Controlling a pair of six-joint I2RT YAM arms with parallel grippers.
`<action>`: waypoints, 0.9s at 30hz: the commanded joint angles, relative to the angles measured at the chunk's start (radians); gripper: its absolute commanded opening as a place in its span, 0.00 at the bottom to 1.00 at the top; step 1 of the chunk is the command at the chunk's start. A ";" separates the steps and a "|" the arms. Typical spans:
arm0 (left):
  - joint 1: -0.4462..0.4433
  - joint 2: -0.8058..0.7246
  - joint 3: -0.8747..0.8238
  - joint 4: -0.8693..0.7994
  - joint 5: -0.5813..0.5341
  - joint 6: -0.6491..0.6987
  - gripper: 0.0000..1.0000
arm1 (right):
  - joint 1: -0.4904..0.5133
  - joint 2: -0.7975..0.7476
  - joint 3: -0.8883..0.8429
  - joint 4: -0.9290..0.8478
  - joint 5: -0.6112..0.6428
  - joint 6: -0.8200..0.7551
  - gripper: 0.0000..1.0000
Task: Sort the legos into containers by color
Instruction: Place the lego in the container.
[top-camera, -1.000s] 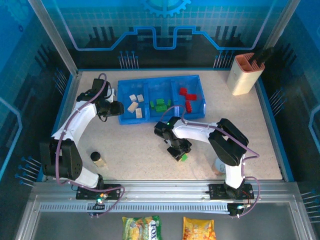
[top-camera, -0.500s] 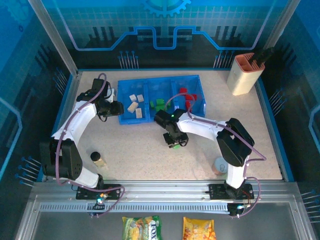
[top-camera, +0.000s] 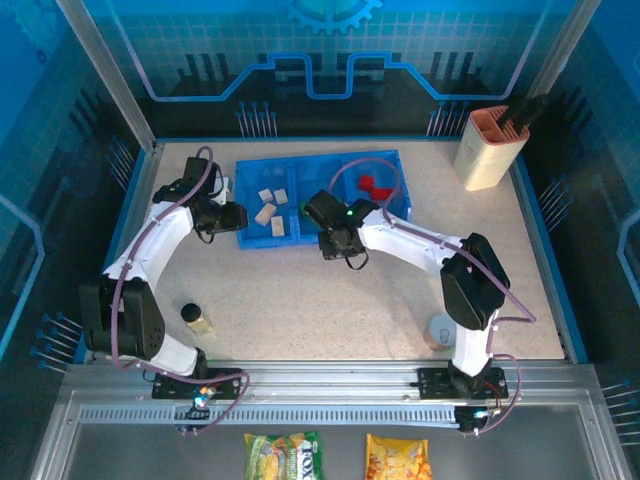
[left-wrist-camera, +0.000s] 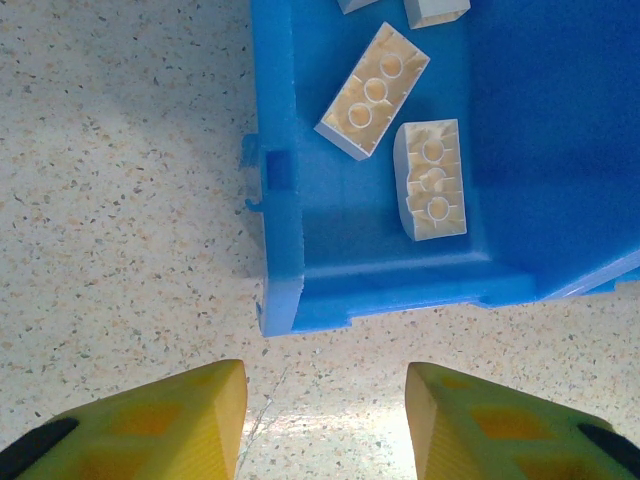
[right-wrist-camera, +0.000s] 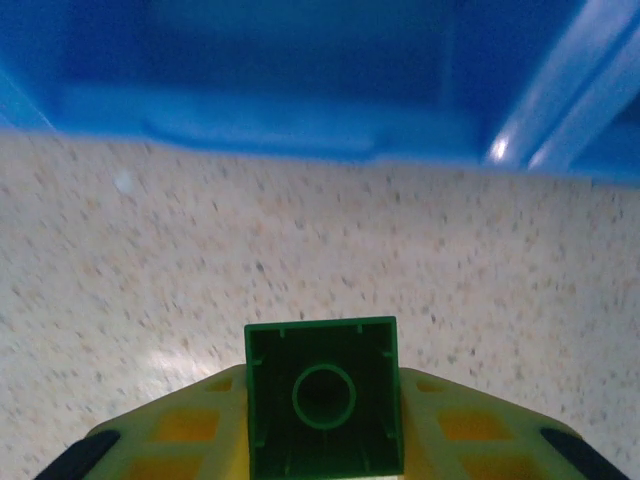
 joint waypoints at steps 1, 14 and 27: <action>0.011 -0.008 -0.011 0.007 0.019 0.007 0.47 | -0.025 0.047 0.072 0.046 0.048 -0.023 0.33; 0.014 -0.010 -0.011 0.007 0.017 0.008 0.47 | -0.120 0.239 0.311 0.111 0.046 -0.121 0.34; 0.016 -0.010 -0.013 0.009 0.022 0.006 0.47 | -0.168 0.509 0.622 0.180 0.070 -0.204 0.34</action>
